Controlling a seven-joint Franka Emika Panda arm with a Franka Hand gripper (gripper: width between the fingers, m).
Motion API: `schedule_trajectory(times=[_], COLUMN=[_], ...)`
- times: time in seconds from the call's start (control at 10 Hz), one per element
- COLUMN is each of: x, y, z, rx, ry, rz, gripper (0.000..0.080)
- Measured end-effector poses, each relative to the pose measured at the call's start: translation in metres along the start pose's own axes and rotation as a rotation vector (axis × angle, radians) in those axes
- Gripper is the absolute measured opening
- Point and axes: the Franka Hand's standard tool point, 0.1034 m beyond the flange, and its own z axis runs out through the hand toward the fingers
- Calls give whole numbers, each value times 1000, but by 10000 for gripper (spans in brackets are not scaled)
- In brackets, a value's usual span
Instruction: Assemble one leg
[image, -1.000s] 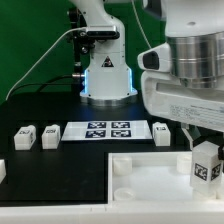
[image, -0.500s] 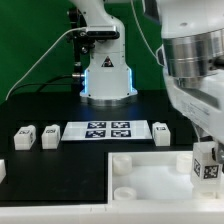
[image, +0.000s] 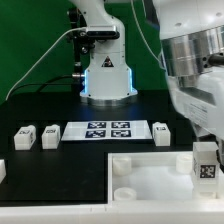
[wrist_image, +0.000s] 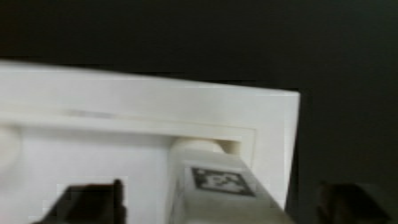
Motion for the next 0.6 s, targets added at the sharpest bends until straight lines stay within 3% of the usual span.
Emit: schedule_trajectory(times=[0.1,0.3,0.6], x=[1,2,4], y=[3,2,1], z=[0,-1,0], rx=[-35,-97,-88], ry=[-7,-4,-11], rz=[-127,-455,-718], gripper=[620,644,649])
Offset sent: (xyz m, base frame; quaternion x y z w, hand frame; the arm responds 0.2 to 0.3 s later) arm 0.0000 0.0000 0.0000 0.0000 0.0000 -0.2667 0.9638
